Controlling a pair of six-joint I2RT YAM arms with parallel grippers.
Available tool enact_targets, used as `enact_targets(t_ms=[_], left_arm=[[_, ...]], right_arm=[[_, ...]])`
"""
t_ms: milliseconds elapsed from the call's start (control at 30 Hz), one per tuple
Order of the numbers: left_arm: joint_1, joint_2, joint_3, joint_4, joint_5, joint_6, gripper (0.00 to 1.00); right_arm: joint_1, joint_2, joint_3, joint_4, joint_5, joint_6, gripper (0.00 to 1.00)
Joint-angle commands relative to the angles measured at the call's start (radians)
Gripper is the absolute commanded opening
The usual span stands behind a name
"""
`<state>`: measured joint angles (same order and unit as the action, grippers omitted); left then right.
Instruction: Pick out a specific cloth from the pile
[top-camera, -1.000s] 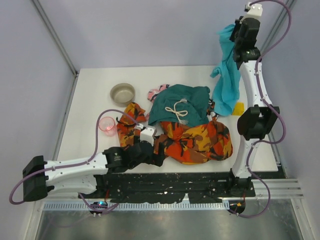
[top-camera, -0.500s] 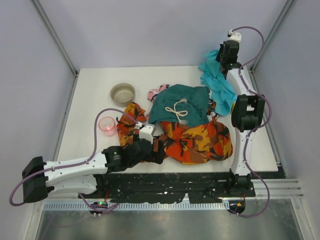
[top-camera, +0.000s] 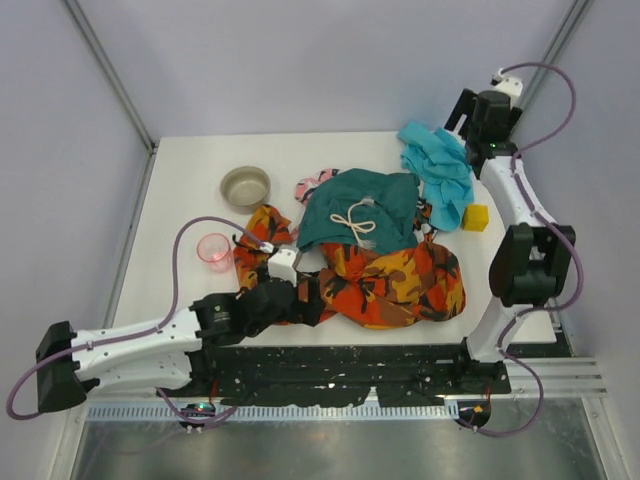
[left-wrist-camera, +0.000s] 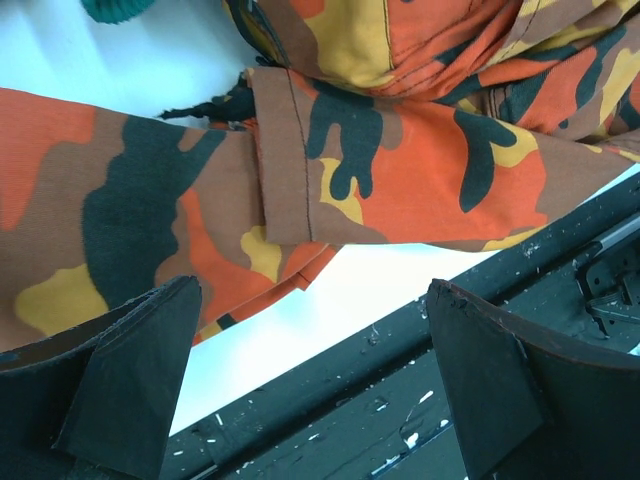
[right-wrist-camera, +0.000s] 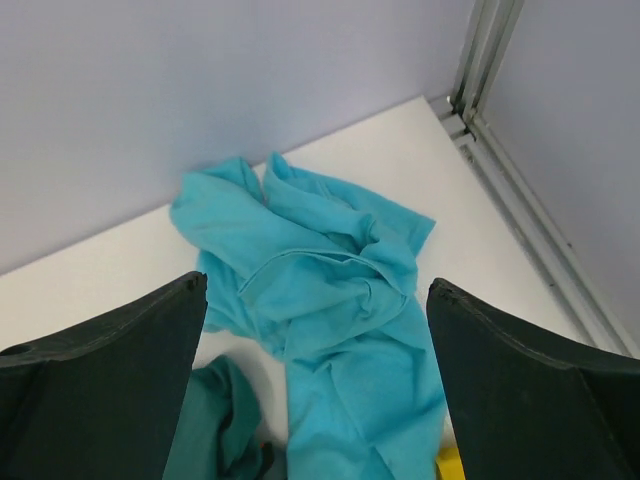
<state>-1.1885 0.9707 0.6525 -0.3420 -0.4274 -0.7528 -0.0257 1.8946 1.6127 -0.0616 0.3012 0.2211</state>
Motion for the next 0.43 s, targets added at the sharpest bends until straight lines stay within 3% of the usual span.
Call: enact_targets(t_ms=[0, 200, 400], left_arm=[[0.006, -0.079, 0.025, -0.083, -0.088, -0.011, 1.00], [0.006, -0.187, 0.004, -0.198, -0.117, -0.069, 1.00], [0.006, -0.323, -0.068, -0.330, -0.165, -0.195, 1.00]], right_arm=[[0.006, -0.297, 0.007, -0.206, -0.019, 0.018, 0.95], [0.006, -0.579, -0.310, -0.244, -0.025, -0.038, 0.95], [0.006, -0.690, -0.383, -0.237, -0.023, -0.069, 0.95]])
